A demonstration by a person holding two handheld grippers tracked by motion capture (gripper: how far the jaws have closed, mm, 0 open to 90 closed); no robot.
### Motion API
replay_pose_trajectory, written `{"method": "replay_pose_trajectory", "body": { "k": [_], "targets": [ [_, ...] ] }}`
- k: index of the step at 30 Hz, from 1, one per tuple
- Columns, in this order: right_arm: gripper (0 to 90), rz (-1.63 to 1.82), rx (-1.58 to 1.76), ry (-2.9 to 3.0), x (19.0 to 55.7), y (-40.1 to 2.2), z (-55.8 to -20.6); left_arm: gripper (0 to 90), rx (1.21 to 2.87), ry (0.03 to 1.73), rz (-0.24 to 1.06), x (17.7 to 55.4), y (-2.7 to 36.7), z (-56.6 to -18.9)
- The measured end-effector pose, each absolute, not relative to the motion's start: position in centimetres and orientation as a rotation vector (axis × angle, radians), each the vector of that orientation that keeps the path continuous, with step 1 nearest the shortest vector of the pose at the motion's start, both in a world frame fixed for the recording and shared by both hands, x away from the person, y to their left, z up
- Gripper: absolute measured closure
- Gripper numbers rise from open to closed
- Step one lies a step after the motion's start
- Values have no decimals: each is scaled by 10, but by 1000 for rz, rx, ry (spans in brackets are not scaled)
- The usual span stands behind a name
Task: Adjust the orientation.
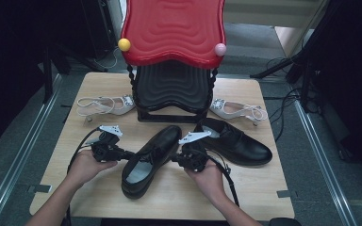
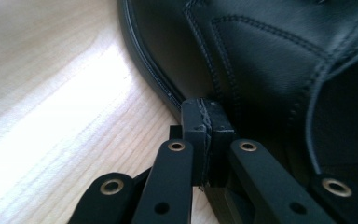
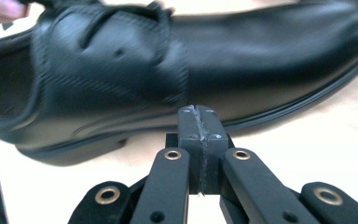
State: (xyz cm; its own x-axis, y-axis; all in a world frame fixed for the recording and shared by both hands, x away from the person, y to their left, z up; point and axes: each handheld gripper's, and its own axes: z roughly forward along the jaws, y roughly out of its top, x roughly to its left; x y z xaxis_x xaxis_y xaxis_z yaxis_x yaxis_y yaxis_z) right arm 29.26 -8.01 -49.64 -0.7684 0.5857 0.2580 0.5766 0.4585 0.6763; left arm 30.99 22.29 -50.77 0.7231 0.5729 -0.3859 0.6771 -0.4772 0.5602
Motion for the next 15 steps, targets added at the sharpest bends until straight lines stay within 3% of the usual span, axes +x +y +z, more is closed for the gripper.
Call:
{"method": "replay_pose_trajectory", "body": {
  "k": [15],
  "targets": [
    [900, 1206, 1114, 2638, 300, -82, -504, 900, 2200, 961, -176, 303, 198, -509]
  ]
}}
